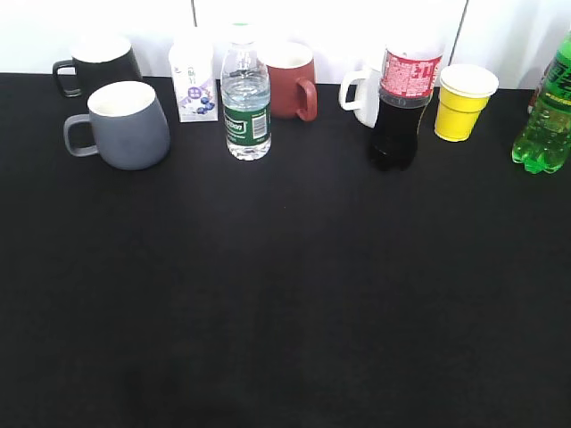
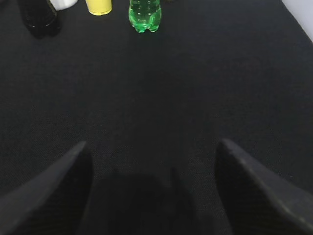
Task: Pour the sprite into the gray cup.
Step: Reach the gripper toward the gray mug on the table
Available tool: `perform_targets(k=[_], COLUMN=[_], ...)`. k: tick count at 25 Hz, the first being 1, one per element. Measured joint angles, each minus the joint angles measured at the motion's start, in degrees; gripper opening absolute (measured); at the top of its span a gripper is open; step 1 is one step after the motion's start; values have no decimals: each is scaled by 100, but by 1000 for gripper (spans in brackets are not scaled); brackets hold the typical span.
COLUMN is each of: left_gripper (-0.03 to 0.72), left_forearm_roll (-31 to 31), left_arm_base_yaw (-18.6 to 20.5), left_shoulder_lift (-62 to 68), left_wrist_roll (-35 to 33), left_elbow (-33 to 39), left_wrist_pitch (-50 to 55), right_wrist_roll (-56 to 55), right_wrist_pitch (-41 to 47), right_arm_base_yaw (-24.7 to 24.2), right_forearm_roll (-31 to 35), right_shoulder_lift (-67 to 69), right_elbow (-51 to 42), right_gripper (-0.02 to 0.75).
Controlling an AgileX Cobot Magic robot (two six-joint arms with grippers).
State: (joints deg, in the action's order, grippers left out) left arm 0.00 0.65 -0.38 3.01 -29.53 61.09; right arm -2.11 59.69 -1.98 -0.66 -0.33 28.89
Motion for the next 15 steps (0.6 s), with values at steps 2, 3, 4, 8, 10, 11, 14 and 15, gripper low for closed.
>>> perform_targets(k=[2,3,4,8,10,11,14,15], left_gripper=[604,604,601,559,558,555,553,553], left_forearm_roll=[0,0,0,0,0,0,0,0], left_arm_base_yaw=[0,0,0,0,0,0,0,0], left_shoulder_lift=[0,0,0,0,0,-4,362,655], left_wrist_roll=[0,0,0,0,0,0,0,0], left_elbow=[0,0,0,0,-79,-116,151,390], left_wrist_pitch=[0,0,0,-4,-168,-531,-3071,-3809], right_wrist_roll=[0,0,0,0,0,0,0,0], right_wrist_pitch=[0,0,0,0,0,0,0,0], right_arm_base_yaw=[0,0,0,0,0,0,0,0], right_forearm_roll=[0,0,0,0,0,0,0,0], right_shoulder_lift=[0,0,0,0,0,0,0,0], right_elbow=[0,0,0,0,0,0,0,0], right_gripper=[592,592,592,592,592,592,592,592])
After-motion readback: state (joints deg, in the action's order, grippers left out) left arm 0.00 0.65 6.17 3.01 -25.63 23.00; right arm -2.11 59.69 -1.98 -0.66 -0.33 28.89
